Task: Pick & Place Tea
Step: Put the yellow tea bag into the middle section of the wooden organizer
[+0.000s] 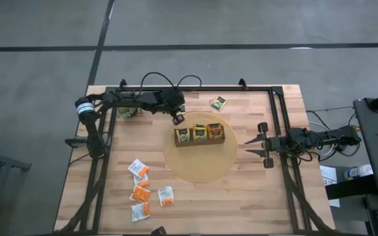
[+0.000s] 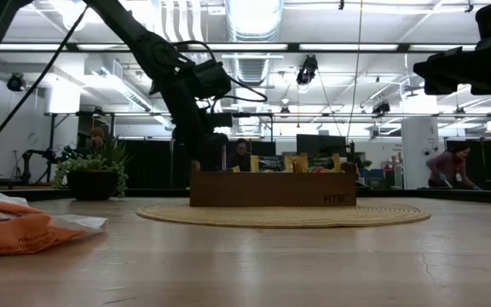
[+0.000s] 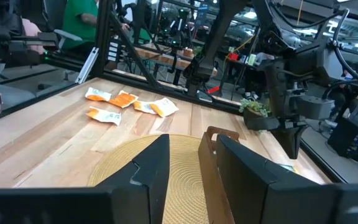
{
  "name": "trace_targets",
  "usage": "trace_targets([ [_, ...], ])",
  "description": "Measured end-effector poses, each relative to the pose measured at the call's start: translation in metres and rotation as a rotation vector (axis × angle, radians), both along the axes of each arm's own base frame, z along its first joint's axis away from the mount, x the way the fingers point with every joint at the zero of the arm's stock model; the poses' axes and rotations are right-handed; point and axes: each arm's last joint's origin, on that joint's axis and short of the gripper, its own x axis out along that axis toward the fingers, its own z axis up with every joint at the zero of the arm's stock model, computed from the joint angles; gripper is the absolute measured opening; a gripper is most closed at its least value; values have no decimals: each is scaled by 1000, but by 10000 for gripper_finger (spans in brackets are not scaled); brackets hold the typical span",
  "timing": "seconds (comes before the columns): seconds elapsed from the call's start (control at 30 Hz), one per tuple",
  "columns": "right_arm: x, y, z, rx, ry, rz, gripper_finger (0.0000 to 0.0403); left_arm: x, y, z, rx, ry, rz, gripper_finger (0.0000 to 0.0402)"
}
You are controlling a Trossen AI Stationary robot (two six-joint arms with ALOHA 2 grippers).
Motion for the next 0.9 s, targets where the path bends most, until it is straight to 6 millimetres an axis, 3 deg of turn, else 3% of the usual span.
trace_targets([
  [0.47,0,0,0,0,0,0,116,0,0,0,20,14,-34,0],
  [0.9,0,0,0,0,0,1,130,0,1,1,57,40,-48,0],
])
